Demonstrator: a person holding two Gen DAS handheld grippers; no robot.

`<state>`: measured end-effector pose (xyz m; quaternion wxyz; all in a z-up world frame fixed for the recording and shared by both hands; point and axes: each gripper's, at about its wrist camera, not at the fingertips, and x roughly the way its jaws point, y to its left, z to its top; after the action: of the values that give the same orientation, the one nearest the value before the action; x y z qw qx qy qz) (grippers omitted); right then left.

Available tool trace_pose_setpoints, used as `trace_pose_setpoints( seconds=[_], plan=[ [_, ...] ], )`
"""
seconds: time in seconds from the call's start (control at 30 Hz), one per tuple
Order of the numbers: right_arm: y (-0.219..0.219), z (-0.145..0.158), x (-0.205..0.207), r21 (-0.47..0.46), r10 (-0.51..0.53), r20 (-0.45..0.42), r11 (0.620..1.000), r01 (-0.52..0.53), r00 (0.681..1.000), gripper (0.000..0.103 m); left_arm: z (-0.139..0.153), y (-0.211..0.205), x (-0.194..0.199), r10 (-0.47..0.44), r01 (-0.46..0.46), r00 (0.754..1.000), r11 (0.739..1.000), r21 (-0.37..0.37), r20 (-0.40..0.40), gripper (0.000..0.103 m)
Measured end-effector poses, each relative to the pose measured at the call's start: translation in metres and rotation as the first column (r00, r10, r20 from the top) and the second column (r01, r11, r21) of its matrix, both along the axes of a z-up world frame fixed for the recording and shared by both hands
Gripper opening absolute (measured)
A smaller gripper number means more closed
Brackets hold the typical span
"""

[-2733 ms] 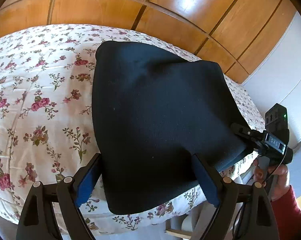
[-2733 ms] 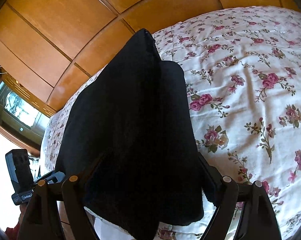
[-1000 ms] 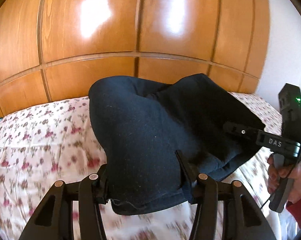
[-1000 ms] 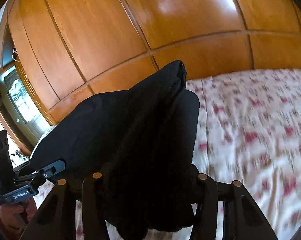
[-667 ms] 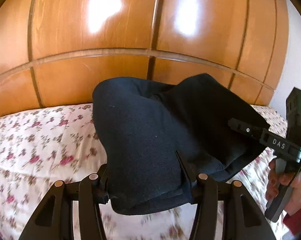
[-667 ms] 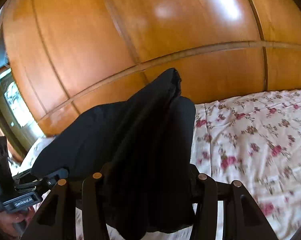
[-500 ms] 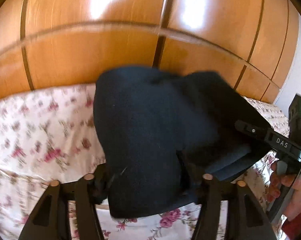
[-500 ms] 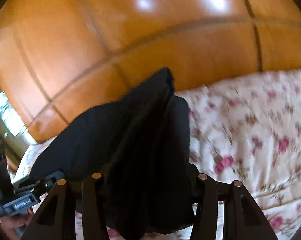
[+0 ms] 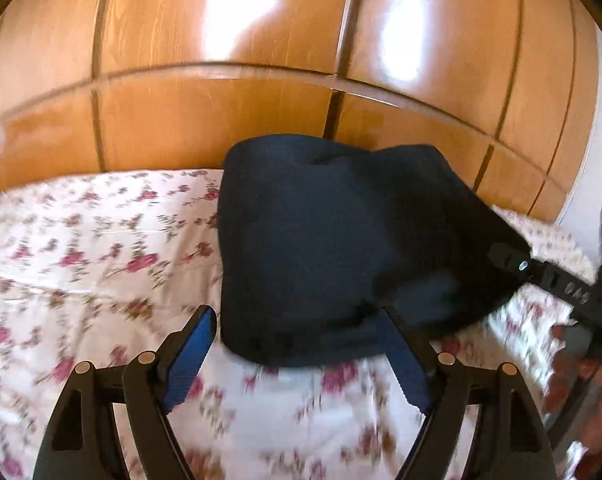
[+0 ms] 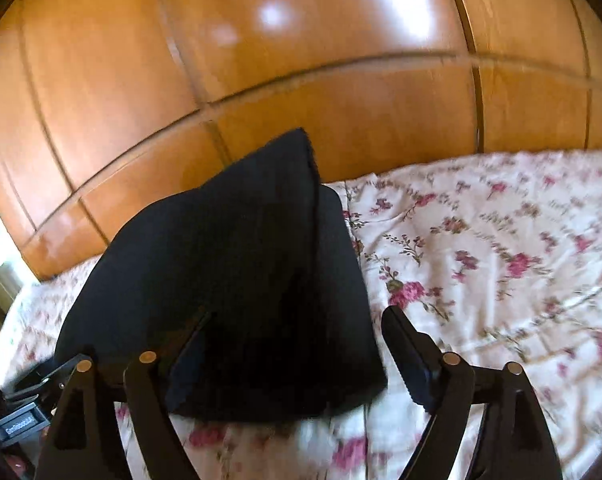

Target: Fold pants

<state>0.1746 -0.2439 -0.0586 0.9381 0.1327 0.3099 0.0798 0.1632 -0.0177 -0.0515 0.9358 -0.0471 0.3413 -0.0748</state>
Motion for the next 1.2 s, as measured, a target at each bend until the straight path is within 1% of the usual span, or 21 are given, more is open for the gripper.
trace_pose_setpoints(
  seconds=[0.07, 0.13, 0.2, 0.33, 0.47, 0.53, 0.67, 0.77, 0.87, 0.93, 1.0, 1.1, 1.2],
  plan=[
    [0.005, 0.002, -0.022, -0.023, -0.013, 0.017, 1.0, 0.014, 1.0, 0.091, -0.001, -0.006, -0.019, 0.024, -0.024, 1.0, 0.998, 0.054, 0.008, 0.084],
    [0.011, 0.002, -0.04, -0.03, -0.011, 0.022, 0.999, 0.012, 1.0, 0.091, -0.001, -0.005, -0.03, 0.057, -0.058, 0.998, 0.996, 0.064, 0.017, 0.084],
    [0.018, 0.001, -0.055, -0.048, -0.018, 0.029, 0.999, 0.019, 0.999, 0.091, 0.002, -0.002, -0.042, 0.084, -0.085, 0.996, 0.995, 0.045, 0.025, 0.084],
    [0.034, 0.005, -0.086, -0.093, -0.022, 0.051, 0.995, 0.027, 0.998, 0.094, 0.004, 0.007, -0.072, 0.115, -0.115, 0.993, 0.993, -0.023, 0.007, 0.084],
    [0.046, 0.011, -0.106, -0.134, -0.03, 0.054, 0.99, 0.037, 0.998, 0.095, 0.012, 0.003, -0.094, 0.141, -0.141, 0.99, 0.99, 0.011, 0.015, 0.084],
    [0.051, 0.017, -0.12, -0.149, -0.05, 0.057, 0.987, 0.058, 0.997, 0.095, 0.019, 0.003, -0.109, 0.143, -0.143, 0.989, 0.99, 0.0, 0.027, 0.084],
    [0.055, 0.026, -0.149, -0.152, -0.085, 0.059, 0.984, 0.093, 0.995, 0.095, 0.033, 0.006, -0.133, 0.148, -0.147, 0.987, 0.989, -0.016, 0.059, 0.084],
    [0.054, 0.031, -0.165, -0.143, -0.095, 0.059, 0.984, 0.103, 0.994, 0.096, 0.038, 0.006, -0.144, 0.143, -0.144, 0.988, 0.99, 0.008, 0.056, 0.084],
    [0.053, 0.037, -0.18, -0.134, -0.096, 0.07, 0.985, 0.104, 0.993, 0.096, 0.043, 0.008, -0.156, 0.147, -0.147, 0.988, 0.989, 0.01, 0.054, 0.084],
    [0.052, 0.039, -0.188, -0.127, -0.101, 0.071, 0.986, 0.11, 0.992, 0.096, 0.047, 0.007, -0.163, 0.178, -0.181, 0.982, 0.983, 0.041, 0.066, 0.084],
    [0.051, 0.04, -0.194, -0.119, -0.104, 0.072, 0.987, 0.112, 0.992, 0.096, 0.05, 0.005, -0.168, 0.187, -0.193, 0.979, 0.979, 0.073, 0.079, 0.084],
    [0.053, 0.042, -0.201, -0.13, -0.097, 0.081, 0.986, 0.107, 0.992, 0.096, 0.054, 0.001, -0.175, 0.176, -0.184, 0.98, 0.978, 0.095, 0.09, 0.084],
    [0.055, 0.042, -0.207, -0.136, -0.09, 0.087, 0.986, 0.102, 0.992, 0.096, 0.058, -0.003, -0.18, 0.158, -0.168, 0.982, 0.98, 0.103, 0.098, 0.084]
  ],
)
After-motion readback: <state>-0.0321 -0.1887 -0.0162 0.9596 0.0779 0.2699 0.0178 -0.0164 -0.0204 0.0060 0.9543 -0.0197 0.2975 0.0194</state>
